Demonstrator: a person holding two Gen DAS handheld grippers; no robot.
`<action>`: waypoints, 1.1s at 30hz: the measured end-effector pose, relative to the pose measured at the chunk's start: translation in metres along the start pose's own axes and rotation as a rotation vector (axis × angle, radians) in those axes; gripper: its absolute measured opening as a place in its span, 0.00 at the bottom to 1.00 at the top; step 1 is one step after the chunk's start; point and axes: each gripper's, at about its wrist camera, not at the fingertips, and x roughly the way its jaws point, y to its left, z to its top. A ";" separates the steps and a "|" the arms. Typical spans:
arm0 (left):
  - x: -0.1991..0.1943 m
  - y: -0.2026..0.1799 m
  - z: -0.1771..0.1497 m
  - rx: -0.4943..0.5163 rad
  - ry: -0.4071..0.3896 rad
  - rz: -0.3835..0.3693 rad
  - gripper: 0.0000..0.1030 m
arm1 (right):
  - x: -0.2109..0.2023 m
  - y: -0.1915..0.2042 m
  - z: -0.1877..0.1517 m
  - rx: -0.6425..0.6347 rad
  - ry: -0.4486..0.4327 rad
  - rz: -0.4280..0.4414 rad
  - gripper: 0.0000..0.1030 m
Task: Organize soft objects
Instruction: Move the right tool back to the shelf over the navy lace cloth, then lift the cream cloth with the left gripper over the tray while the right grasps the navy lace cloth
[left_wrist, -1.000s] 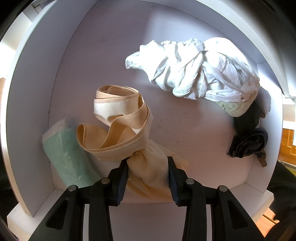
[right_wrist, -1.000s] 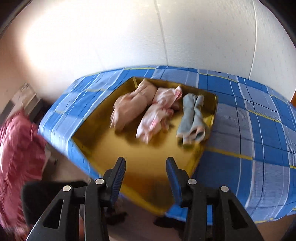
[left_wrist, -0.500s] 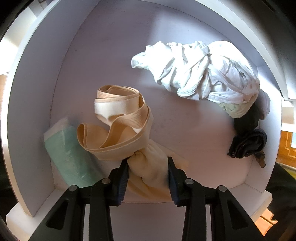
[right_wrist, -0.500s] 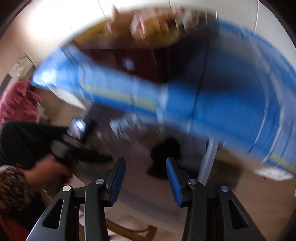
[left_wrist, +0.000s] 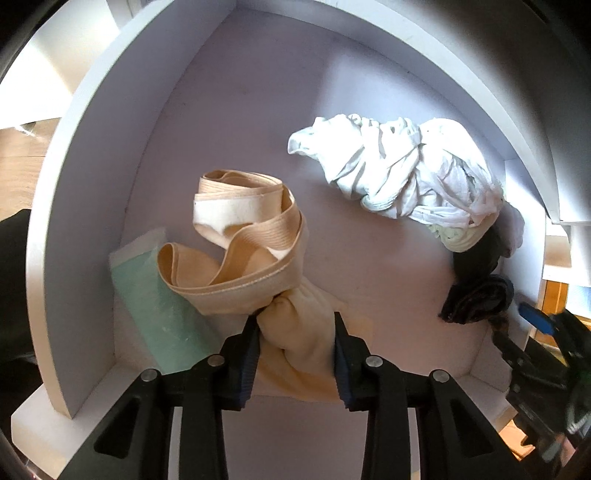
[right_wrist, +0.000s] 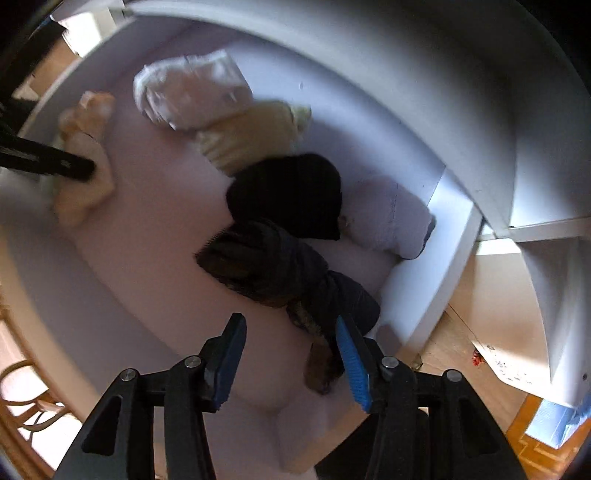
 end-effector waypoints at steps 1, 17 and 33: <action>-0.002 0.000 -0.002 0.003 -0.004 -0.001 0.34 | 0.007 0.002 0.000 -0.023 0.011 -0.011 0.49; -0.051 -0.027 -0.030 0.101 -0.105 -0.003 0.34 | 0.042 0.017 -0.001 -0.113 0.026 -0.100 0.56; -0.160 -0.065 -0.068 0.393 -0.276 -0.025 0.34 | 0.038 -0.022 0.006 0.149 0.080 0.028 0.31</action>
